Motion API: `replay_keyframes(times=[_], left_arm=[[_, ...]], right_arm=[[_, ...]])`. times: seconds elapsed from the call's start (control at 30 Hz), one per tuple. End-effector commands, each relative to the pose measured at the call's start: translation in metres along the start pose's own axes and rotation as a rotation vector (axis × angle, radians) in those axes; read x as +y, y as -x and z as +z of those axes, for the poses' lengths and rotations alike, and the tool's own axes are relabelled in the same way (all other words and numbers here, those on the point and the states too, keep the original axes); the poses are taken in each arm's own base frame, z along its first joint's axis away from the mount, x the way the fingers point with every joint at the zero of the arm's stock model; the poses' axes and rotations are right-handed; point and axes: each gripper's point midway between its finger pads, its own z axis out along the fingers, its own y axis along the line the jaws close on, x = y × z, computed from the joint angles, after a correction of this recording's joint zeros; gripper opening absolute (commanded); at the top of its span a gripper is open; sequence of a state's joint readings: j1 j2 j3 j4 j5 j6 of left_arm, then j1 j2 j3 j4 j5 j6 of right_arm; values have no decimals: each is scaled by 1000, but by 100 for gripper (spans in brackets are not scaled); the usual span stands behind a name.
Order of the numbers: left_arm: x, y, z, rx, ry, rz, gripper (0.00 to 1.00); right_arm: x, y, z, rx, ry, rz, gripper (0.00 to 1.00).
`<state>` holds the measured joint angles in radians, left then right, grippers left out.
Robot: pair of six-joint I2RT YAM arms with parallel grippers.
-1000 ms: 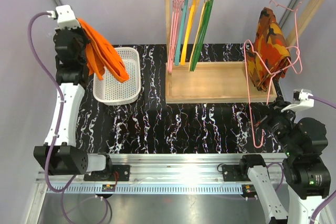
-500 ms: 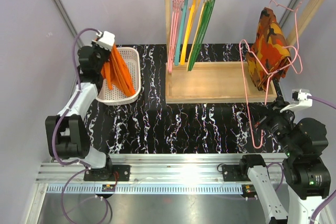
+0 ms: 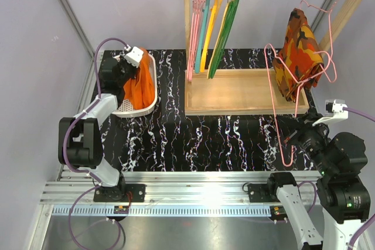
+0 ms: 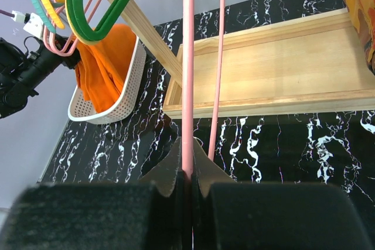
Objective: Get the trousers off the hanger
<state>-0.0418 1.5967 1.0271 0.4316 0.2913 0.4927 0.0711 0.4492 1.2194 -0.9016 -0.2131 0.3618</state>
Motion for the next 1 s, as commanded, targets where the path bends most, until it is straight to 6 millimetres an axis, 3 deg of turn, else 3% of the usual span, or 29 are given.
replay_keyframes(times=[0.0, 0.1, 0.2, 0.27, 0.3, 0.33, 0.4, 0.47, 0.6, 0.7, 0.73, 0.87, 0.97], left_arm=[[10, 25, 0, -79, 39, -119, 0], [5, 6, -4, -32, 67, -227, 0], [16, -20, -8, 36, 209, -538, 1], [3, -39, -6, 89, 197, -696, 1], [12, -54, -9, 102, 208, -774, 1], [1, -69, -3, 133, 183, -888, 1], [-17, -78, 5, 171, 96, -998, 5], [-38, -104, 17, 287, 42, -1082, 10], [-61, -132, 23, 394, 10, -1177, 15], [-53, -139, 20, 406, 78, -1167, 26], [-51, -151, 14, 469, 141, -1163, 30], [-44, -182, -8, 667, 304, -1144, 36], [-47, -200, -20, 786, 378, -1129, 34]], right_arm=[[20, 26, -9, -101, 81, -35, 0], [20, 28, -8, -105, 78, -37, 0], [20, 31, -8, -112, 78, -32, 0], [23, 32, -9, -121, 91, -28, 0], [24, 33, -9, -121, 97, -23, 0], [25, 34, -9, -126, 103, -25, 0], [26, 34, -10, -132, 105, -28, 0], [24, 33, -8, -123, 99, -30, 0], [22, 30, -7, -111, 92, -43, 0], [21, 29, -7, -114, 88, -46, 0], [21, 29, -7, -114, 88, -46, 0], [22, 29, -6, -118, 97, -44, 0], [22, 28, -1, -112, 105, -35, 0]])
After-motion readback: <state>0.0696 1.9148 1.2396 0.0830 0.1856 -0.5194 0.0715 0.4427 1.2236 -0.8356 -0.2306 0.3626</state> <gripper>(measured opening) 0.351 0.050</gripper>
